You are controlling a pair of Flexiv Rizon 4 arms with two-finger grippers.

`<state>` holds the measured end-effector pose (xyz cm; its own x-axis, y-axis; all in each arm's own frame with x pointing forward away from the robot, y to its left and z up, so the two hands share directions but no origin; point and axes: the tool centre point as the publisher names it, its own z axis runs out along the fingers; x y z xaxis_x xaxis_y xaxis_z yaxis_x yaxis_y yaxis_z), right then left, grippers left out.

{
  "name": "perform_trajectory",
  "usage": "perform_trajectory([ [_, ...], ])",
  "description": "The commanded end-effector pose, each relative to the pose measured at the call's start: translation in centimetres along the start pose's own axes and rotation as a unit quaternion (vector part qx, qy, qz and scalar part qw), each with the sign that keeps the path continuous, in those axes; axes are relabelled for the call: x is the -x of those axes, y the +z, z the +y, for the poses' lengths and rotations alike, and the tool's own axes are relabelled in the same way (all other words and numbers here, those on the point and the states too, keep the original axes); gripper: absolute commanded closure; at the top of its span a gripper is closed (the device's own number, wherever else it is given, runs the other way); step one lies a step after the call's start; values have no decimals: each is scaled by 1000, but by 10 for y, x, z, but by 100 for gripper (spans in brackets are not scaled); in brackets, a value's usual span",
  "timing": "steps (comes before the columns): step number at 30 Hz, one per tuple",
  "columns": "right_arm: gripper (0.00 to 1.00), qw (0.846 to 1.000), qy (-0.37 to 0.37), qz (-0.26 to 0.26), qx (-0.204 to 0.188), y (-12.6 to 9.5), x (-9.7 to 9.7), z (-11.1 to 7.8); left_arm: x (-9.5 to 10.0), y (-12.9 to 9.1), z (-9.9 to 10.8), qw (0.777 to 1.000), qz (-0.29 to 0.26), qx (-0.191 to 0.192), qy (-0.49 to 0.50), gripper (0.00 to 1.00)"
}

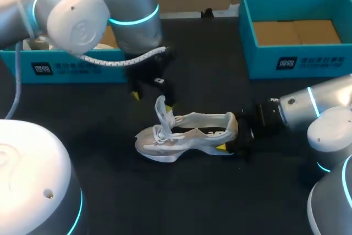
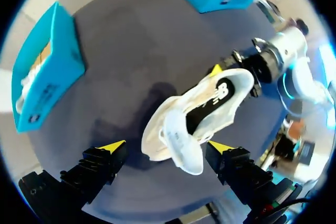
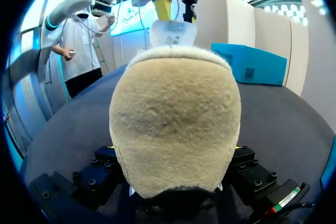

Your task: Take the shoe out of the shoebox, open the shoe tongue, remove and reinsert the insole, then place the shoe into the shoebox

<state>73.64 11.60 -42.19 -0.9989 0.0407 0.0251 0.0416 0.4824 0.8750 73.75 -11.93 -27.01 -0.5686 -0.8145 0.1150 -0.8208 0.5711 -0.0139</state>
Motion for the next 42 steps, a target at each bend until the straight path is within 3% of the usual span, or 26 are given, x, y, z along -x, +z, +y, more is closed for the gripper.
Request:
perform_trajectory([
  [1,100,1000,0,0,-1,2,2,-2,-17,-11,-17,984,-25,-1,175,0],
  [3,100,1000,0,0,-1,2,2,-2,-21,-16,-22,974,-12,-1,225,0],
  [7,100,1000,0,0,-1,2,2,-2,-34,-20,-33,947,-44,9,317,3],
  [8,100,1000,0,0,-1,2,2,-2,-38,-22,-35,939,-42,11,340,21],
  [10,100,1000,0,0,-1,2,2,-2,-45,-26,-38,924,-43,18,380,96],
  [11,100,1000,0,0,-1,2,2,-2,-48,-28,-40,915,-40,29,401,100],
  [16,100,1000,0,0,-1,2,2,-2,-55,-34,-40,856,-28,74,512,100],
  [42,100,1000,0,0,-1,2,2,-2,-55,-34,-40,856,-28,74,512,100],
])
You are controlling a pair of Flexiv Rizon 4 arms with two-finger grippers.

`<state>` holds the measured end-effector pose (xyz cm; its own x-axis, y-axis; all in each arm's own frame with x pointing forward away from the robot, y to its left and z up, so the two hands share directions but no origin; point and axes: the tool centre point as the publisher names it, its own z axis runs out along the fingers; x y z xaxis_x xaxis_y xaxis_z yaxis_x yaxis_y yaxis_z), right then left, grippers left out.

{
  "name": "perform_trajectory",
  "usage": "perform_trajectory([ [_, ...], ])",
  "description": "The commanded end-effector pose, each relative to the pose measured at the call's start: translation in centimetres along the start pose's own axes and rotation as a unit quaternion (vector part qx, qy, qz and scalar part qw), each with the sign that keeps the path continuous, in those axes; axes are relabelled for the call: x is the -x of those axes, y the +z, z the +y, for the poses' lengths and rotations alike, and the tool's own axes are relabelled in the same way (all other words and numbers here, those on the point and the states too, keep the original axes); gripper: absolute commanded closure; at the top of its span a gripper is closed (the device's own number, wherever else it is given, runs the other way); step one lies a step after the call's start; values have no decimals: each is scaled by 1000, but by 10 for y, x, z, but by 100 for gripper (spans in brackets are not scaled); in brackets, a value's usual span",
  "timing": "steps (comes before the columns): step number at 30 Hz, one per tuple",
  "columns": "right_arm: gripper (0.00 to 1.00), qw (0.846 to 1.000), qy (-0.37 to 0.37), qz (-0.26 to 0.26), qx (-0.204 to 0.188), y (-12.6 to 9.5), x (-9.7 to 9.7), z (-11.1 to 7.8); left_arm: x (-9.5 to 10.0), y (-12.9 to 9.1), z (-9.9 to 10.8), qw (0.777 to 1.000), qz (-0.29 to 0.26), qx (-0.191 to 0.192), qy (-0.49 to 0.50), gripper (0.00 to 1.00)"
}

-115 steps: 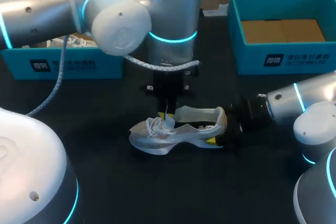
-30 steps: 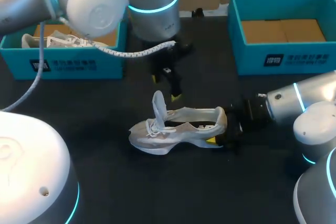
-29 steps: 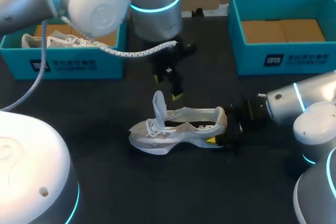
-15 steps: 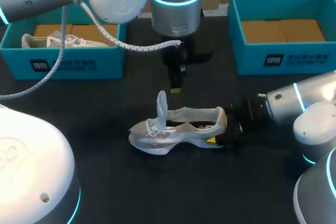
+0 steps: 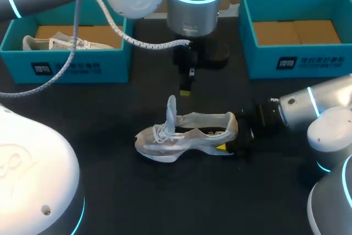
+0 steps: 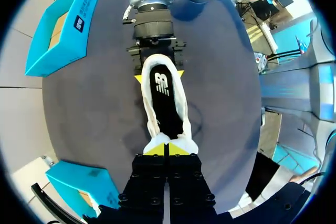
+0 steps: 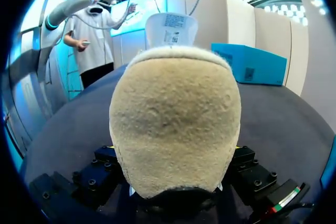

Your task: Take the shoe out of the shoebox, open the shoe tongue, remove and reinsert the insole, then place the shoe into the shoebox

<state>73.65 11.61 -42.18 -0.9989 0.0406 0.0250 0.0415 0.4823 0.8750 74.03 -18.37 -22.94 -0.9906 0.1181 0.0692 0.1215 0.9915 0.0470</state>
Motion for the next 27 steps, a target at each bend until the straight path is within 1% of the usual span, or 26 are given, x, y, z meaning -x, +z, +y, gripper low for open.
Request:
perform_trajectory([
  [1,100,1000,0,0,-2,2,2,-2,0,0,0,1000,0,0,0,100],
  [2,100,1000,0,0,-2,2,2,-2,0,0,0,1000,0,0,0,100],
  [5,100,1000,0,0,-2,2,2,-2,-4,12,-5,1000,-1,-19,7,100],
  [7,100,1000,0,0,-2,2,2,-2,-6,19,-8,1000,3,-20,19,100],
  [11,100,1000,0,0,-2,2,2,-2,-3,33,-14,999,14,-32,29,100],
  [13,100,1000,0,0,-2,2,2,-2,-5,39,-19,998,12,-32,47,100],
  [17,100,1000,0,0,-2,2,2,-2,-4,52,-25,998,18,-12,58,100],
  [21,100,1000,0,0,-2,2,2,-2,-5,67,-33,998,29,-20,53,100],
  [24,100,1000,0,0,-2,2,2,-2,-8,79,-39,999,26,-15,45,100],
  [27,100,1000,0,0,-2,2,2,-2,-10,89,-42,998,31,-29,38,100],
])
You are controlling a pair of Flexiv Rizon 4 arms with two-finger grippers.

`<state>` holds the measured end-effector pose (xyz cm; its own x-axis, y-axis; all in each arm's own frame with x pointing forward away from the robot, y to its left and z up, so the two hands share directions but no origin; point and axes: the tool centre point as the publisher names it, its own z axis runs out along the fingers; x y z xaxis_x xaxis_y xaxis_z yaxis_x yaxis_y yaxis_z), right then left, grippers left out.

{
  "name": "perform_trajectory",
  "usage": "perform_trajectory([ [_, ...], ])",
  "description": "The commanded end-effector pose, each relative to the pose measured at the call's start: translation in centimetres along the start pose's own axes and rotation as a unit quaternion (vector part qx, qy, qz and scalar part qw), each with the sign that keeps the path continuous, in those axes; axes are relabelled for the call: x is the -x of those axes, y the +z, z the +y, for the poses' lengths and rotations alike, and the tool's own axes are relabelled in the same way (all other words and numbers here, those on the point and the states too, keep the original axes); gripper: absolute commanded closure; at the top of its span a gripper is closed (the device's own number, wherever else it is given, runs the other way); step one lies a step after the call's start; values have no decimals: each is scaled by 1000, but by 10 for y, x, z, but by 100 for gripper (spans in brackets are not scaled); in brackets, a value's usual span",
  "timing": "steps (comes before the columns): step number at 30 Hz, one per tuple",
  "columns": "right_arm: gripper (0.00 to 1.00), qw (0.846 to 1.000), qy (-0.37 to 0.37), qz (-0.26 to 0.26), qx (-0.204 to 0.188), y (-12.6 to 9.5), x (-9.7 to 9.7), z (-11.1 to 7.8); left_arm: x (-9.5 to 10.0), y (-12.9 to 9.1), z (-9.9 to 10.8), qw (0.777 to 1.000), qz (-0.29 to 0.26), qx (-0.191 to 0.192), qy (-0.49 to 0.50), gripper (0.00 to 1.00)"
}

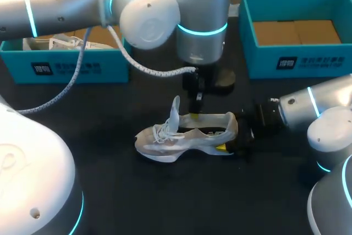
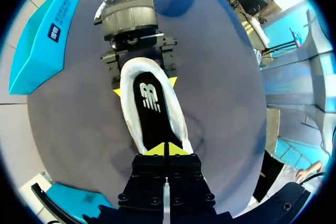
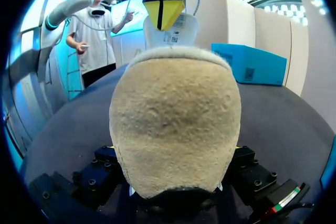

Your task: Take the shoe out of the shoebox, open the shoe tongue, remove and reinsert the insole, then place the shoe into the shoebox

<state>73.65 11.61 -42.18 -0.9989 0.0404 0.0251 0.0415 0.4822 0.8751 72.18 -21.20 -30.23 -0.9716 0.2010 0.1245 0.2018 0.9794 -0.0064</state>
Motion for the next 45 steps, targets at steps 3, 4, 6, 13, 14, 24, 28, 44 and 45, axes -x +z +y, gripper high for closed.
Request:
perform_trajectory([
  [3,100,1000,0,0,-2,2,2,-2,-1,25,-11,1000,9,-16,-7,100],
  [4,100,1000,0,0,-2,2,2,-2,-2,26,-12,1000,9,-23,-9,100],
  [6,100,1000,0,0,-2,2,2,-2,-4,28,-13,999,8,-32,-12,100],
  [13,100,1000,0,0,-2,2,2,-2,-4,39,-17,998,-1,-57,-20,100],
  [14,100,1000,0,0,-2,2,2,-2,-4,41,-18,998,-5,-58,-21,100],
  [24,100,1000,0,0,-2,2,2,-2,1,59,-25,996,-3,-82,-27,100],
  [28,100,1000,0,0,-2,2,2,-2,2,66,-28,997,6,-76,-21,100],
  [44,100,1000,0,0,-2,2,2,-2,22,71,-29,998,10,-63,-8,100],
  [45,100,1000,0,0,-2,2,2,-2,24,73,-30,998,15,-62,-6,100],
])
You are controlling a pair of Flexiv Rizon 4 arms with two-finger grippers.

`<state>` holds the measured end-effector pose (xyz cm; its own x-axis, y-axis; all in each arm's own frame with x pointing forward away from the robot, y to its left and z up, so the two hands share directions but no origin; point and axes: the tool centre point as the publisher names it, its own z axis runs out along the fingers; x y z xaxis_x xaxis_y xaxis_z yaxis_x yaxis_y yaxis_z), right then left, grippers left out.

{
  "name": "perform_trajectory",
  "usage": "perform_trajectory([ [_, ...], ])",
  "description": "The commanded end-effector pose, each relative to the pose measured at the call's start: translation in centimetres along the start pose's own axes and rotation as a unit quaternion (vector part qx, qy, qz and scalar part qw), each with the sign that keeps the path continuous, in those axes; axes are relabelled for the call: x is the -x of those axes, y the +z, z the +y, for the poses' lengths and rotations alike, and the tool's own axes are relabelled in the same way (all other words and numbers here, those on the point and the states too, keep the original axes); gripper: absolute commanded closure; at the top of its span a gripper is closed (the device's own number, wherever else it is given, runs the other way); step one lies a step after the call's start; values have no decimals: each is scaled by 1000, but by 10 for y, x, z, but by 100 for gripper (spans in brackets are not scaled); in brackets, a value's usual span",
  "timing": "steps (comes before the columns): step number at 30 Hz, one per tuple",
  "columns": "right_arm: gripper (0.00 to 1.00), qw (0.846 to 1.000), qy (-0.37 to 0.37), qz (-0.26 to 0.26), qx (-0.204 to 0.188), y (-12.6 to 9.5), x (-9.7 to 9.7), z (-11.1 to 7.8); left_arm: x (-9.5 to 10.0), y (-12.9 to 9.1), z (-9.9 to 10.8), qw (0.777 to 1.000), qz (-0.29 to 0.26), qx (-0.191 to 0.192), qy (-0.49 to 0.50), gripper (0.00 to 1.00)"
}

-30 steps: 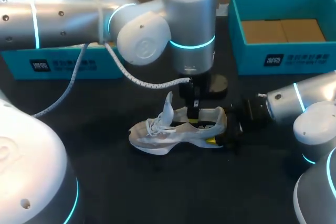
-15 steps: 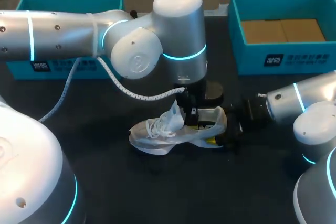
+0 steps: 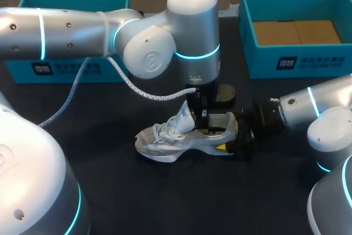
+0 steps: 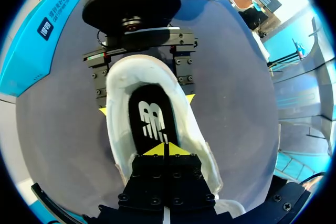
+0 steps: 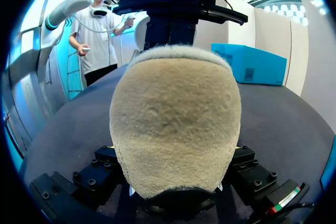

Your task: Take the shoe out of the shoebox, open the shoe tongue, remove and reinsert the insole, then place the shoe into the shoebox

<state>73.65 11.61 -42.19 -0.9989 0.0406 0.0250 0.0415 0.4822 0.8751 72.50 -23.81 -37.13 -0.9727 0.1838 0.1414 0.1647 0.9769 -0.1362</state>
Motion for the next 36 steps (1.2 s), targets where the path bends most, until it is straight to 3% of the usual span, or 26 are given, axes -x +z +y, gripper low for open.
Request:
perform_trajectory([
  [1,100,1000,1,0,-2,2,2,-2,8,7,-5,1000,11,2,4,100],
  [25,100,1000,1,0,-2,2,2,-2,-4,23,-1,998,39,-13,40,100],
  [28,100,1000,1,0,-2,2,2,-2,-4,24,-2,998,42,-11,42,87],
  [36,100,1000,1,0,-2,2,2,-2,-4,27,0,998,50,-12,46,67],
])
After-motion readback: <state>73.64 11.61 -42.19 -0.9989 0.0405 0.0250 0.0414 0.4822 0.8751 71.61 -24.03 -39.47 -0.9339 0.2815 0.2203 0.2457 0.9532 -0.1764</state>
